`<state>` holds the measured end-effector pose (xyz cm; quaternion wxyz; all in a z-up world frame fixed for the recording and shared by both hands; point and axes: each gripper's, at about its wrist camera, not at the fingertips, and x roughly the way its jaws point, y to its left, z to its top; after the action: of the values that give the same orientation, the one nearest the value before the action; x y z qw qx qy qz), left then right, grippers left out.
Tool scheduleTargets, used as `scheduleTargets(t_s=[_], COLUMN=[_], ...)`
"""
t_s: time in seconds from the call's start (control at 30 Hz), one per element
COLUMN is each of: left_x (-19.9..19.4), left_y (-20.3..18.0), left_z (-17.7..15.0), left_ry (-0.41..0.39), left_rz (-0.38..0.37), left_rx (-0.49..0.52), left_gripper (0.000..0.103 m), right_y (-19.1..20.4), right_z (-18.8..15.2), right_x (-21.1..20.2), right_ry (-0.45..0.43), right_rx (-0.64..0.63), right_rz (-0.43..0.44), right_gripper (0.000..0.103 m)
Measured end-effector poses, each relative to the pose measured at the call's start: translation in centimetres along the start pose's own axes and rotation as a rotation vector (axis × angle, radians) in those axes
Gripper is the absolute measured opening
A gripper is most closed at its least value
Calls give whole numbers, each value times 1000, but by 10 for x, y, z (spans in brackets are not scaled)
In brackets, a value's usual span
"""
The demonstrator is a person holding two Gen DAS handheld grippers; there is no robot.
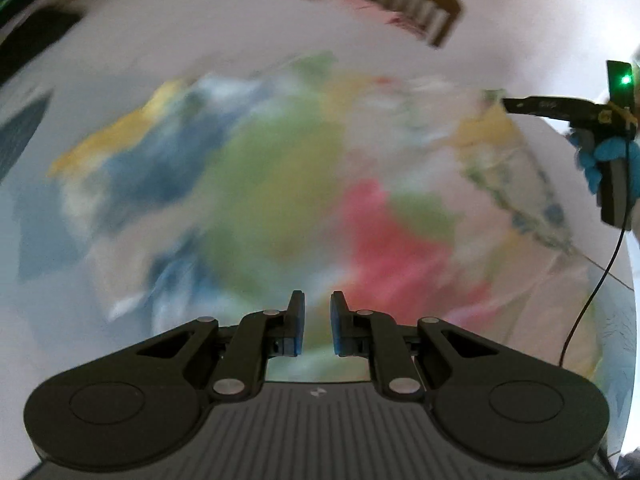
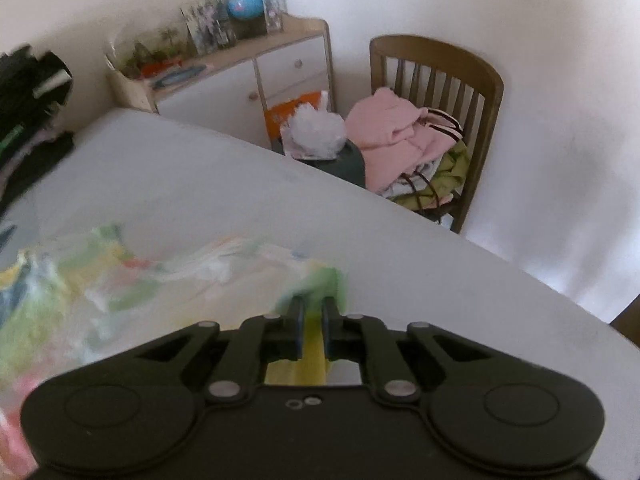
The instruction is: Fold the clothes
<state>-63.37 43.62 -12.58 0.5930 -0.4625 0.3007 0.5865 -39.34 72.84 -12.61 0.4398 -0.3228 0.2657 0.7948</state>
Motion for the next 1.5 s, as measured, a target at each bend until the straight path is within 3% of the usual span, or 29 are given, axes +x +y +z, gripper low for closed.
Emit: scheduleTargets(t_s=[0.23,0.4,0.47,0.5,0.53,0.6,0.8,1.0,1.1,1.17,1.2,1.3,1.37,1.5], left_x=[-13,-31,-35,-37,-38,-37,-18,-8,-7,-4,-2,-1,-2,4], left_y=[27,47,56,62,68,77,107,133,138,139,139,135,132,141], left_z=[-26,-21,-16,-13,-11,-8,-5,1,2,4,4,-1,-4,-7], left_ry=[-11,-56,-69,-71,-75,-85,-65,-99,-113,-106,-92,-122,-159,-168], left_rz=[10,20,23,18,16,26,13,-144,-188,-203,-211,-200,-183,-219], left_rx=[-68,-93,-106,-117,-126,-132,-172,-231,-258,-275,-283,-261,-225,-260], left_gripper=[12,14,21,32,50,68,70,70,68,42,20,10,9,8], right_y=[6,33,49,59,69,89,151,221,262,290,304,353,388,440], right_z=[7,3,-1,-3,-5,-9,-16,-8,3,13,18,32,37,26], right_x=[16,-23,-43,-52,-60,-73,-89,-83,-69,-57,-50,-22,0,37], right_ry=[45,11,6,8,11,20,72,130,155,179,195,242,262,318], right_rx=[2,-82,-115,-133,-156,-189,-214,-260,-302,-318,-323,-345,-365,-423], right_rz=[-35,16,57,77,93,107,129,156,174,205,225,292,314,328], right_gripper=[103,103,103,103,103,103,103,103,103,103,103,103,103,103])
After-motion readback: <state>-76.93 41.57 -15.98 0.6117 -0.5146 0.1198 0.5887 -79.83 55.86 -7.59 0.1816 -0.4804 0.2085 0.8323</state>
